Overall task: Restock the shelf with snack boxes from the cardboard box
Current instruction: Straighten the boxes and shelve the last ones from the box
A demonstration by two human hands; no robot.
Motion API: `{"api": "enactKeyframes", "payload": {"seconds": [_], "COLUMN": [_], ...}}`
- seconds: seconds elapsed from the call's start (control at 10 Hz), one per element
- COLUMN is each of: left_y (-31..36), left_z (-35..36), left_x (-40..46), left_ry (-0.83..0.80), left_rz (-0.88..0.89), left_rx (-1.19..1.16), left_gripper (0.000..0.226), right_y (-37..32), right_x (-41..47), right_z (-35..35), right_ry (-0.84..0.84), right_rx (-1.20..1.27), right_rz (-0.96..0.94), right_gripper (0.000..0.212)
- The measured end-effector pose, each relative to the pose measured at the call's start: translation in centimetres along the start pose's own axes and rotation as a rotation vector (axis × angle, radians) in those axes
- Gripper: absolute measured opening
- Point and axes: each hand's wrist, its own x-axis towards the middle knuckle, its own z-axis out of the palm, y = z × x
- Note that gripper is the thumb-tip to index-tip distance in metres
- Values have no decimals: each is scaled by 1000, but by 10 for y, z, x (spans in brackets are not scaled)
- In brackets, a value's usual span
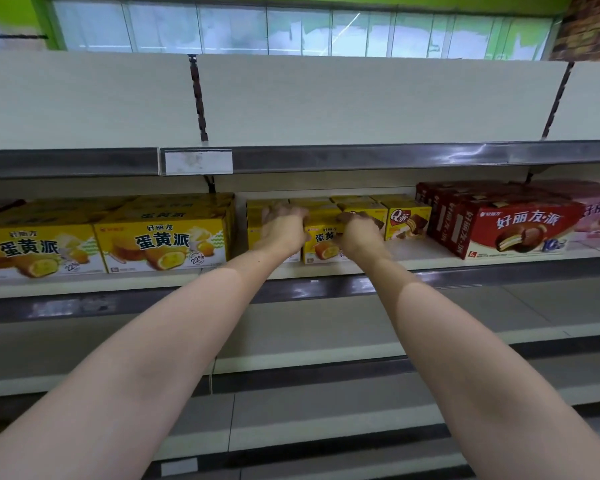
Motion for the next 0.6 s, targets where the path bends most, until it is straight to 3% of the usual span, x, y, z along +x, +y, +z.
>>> {"api": "enactKeyframes", "payload": {"seconds": [0.2, 0.4, 0.6], "left_y": [-13, -14, -5], "left_z": [10, 18, 16], "left_x": [1, 0, -7], "left_ry": [-23, 28, 71], "left_rz": [-18, -22, -30], "left_rx": [-37, -21, -65], "left_gripper": [50, 28, 21], "right_y": [-4, -8, -8], "right_x": [7, 5, -4], "right_z": [24, 24, 31], "right_ry": [63, 34, 134], "right_rx": [13, 17, 233], "right_rz": [19, 66, 129], "right_gripper": [51, 57, 77]}}
